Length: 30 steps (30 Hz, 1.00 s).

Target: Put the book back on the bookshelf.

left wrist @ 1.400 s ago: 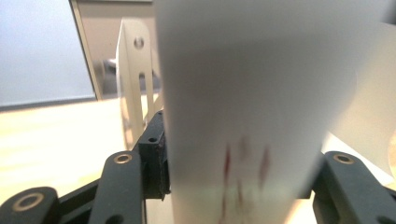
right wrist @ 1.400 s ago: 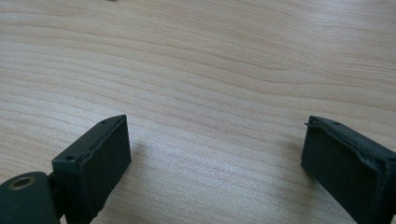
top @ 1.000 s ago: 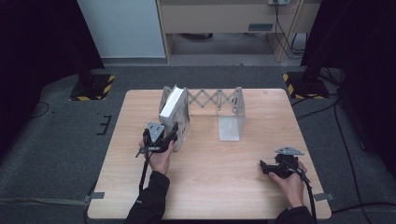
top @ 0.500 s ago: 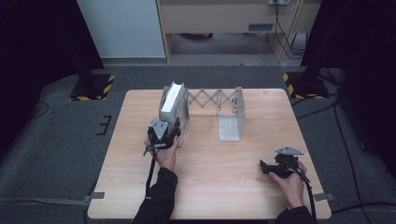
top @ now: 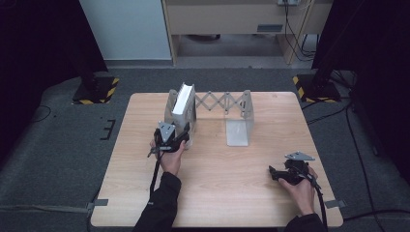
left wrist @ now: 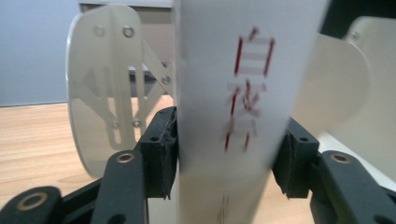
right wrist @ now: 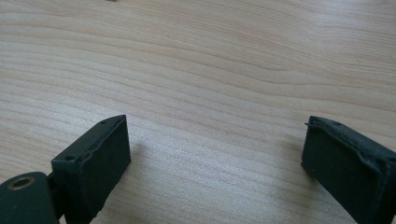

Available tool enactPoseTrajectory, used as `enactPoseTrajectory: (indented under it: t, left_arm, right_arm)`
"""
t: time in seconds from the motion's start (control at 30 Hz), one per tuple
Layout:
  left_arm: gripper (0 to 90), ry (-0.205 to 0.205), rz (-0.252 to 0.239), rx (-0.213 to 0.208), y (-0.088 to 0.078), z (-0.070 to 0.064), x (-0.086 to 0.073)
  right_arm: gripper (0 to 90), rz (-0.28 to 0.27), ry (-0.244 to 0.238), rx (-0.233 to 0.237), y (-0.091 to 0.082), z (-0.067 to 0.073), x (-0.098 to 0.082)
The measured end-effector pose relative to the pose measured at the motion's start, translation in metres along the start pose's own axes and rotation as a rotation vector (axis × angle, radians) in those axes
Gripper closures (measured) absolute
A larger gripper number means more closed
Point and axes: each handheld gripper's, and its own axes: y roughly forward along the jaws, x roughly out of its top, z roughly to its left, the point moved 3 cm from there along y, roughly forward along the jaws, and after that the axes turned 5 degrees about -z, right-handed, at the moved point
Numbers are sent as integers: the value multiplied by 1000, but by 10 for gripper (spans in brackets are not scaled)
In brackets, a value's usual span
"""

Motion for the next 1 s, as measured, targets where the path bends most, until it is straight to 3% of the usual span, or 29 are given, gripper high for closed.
enactPoseTrajectory:
  t: [0.07,0.13,0.27,0.5,0.7,0.83,1.0]
  left_arm:
    - [481,-8,21,-12,-4,2,-5]
    - [486,-28,12,-26,-5,4,-8]
    - [494,-38,37,1,-2,1,-4]
    - [492,-76,24,17,5,-1,-4]
    - [480,-50,51,11,9,-8,-1]
    - [467,-61,64,0,15,-11,1]
    - [449,-44,65,-11,19,-15,0]
  right_arm:
    - [82,0,-1,0,0,0,0]
    - [82,0,0,0,0,0,0]
    - [82,0,-1,0,0,0,0]
    - [82,0,0,1,0,0,0]
    - [82,0,-1,2,0,0,0]
    - [81,0,-1,2,0,0,0]
    - [82,0,-3,3,0,0,0]
